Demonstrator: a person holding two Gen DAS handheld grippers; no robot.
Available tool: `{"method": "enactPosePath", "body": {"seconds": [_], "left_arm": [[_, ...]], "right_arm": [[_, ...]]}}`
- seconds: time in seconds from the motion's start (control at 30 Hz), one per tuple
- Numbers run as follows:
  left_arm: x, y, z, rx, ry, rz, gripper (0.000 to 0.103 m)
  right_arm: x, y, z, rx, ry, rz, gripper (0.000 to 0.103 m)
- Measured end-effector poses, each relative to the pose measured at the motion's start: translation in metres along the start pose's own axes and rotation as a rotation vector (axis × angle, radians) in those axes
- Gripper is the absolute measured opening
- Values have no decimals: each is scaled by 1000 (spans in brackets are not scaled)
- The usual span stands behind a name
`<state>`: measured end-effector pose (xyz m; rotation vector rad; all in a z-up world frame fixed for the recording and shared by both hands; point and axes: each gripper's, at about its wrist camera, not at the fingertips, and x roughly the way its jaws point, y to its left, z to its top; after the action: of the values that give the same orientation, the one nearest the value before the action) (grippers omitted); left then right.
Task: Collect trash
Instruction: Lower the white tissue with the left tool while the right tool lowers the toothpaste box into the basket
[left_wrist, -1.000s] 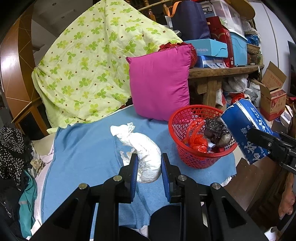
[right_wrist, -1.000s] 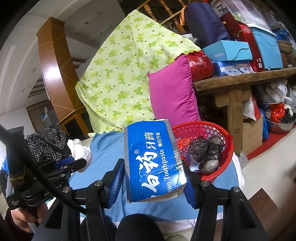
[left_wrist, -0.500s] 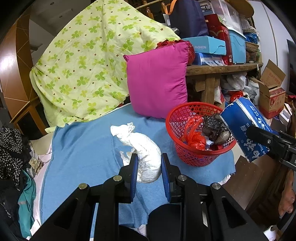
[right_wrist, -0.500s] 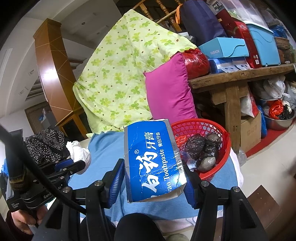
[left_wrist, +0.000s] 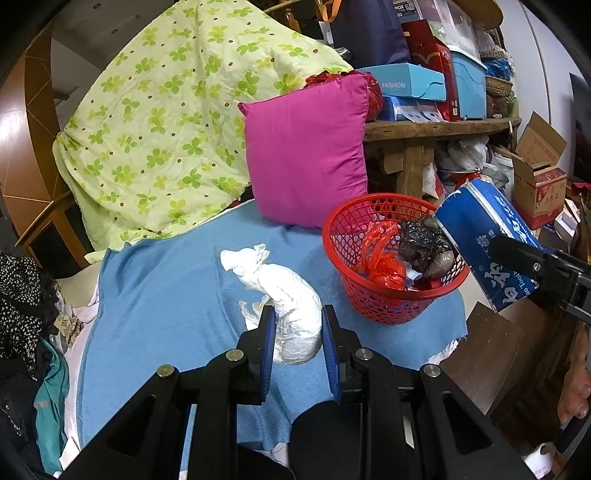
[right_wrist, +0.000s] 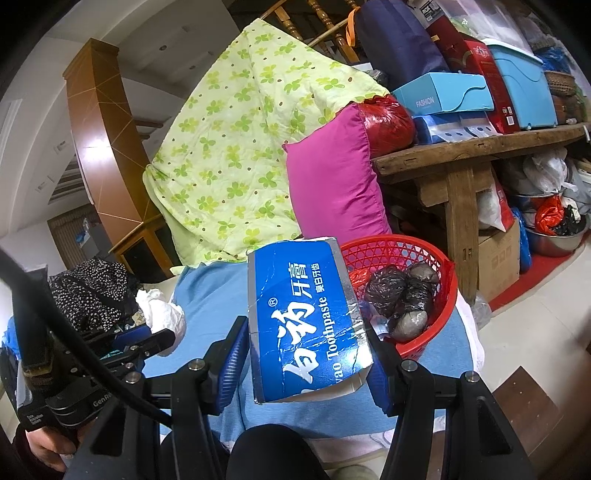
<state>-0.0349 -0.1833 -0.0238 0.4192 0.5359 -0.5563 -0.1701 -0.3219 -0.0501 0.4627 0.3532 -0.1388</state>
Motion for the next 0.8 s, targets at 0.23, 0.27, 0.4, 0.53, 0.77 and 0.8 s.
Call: {"method": "enactPosePath", "body": {"seconds": [0.23,0.27,0.4,0.53,0.77,0.8], "left_arm": [[5,-3,-4,8,17,-12,26],[5,-4,-4,8,20,-14,26],[9,-6,-5,12,30,-17,26],[14,-7,-7,16,48,-24,26],[24,-13,-11,22,73,-30,26],[25,-14,-11,23,76,-33,26]], "right_arm": [[1,-2,-1,3,2,-3,61],[1,-2,-1,2,2,-5,61],[2,-3,-2,6,5,-7,61],[4,-5,-3,11,10,-10,61],[7,-13,-8,28,19,-23,61],[7,-14,-8,33,21,-24,61]]}}
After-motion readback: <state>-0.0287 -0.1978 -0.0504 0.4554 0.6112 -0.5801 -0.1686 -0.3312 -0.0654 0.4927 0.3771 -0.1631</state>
